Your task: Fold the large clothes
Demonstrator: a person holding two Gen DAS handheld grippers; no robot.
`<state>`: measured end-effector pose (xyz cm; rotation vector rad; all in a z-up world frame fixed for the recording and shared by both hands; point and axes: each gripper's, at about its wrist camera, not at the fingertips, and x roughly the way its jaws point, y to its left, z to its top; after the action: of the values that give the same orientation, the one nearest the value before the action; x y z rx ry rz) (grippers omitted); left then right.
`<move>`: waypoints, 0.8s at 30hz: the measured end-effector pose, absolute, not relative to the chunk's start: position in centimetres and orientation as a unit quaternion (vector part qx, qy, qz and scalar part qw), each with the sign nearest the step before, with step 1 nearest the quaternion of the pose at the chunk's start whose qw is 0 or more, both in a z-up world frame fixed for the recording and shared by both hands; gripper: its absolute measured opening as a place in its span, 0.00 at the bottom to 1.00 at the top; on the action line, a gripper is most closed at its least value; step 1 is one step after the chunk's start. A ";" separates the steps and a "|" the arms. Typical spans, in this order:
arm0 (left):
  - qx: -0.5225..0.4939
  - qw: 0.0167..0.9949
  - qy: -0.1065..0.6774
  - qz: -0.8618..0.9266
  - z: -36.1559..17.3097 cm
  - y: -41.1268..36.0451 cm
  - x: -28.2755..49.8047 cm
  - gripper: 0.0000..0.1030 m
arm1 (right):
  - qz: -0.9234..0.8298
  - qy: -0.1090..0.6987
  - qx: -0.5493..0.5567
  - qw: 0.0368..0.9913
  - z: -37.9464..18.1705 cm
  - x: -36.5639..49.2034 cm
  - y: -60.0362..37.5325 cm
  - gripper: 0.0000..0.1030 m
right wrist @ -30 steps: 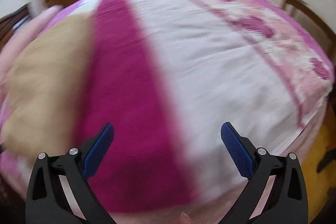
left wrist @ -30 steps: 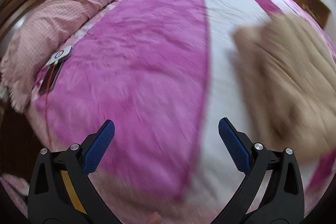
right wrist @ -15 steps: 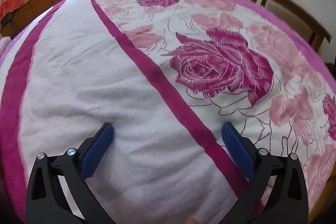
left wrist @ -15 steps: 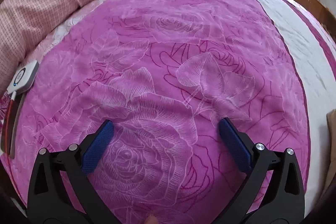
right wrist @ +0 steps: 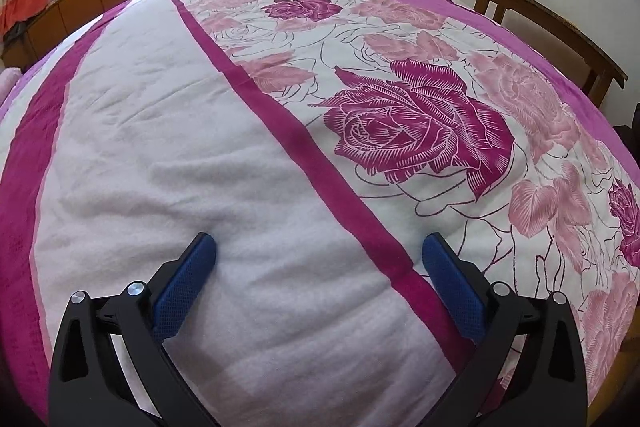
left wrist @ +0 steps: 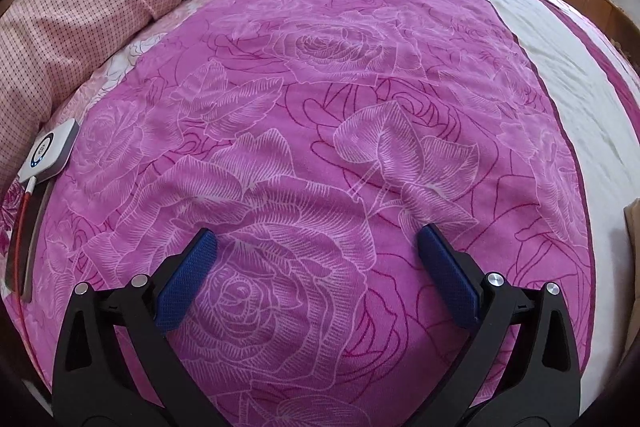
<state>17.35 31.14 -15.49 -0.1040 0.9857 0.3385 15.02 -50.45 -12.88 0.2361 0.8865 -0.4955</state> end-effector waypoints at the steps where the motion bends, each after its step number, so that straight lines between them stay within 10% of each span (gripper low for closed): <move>1: -0.050 0.866 0.471 0.162 -15.5 31.2 17.5 0.97 | -0.236 0.423 0.113 0.867 -12.9 15.0 -50.5 0.96; 24: -0.050 0.866 0.471 0.164 -15.5 31.1 17.4 0.97 | -0.237 0.423 0.113 0.867 -12.9 15.0 -50.4 0.96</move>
<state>17.40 31.13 -15.51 -0.1041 0.9857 0.3431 15.04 -50.44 -12.89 0.2362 0.8860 -0.4954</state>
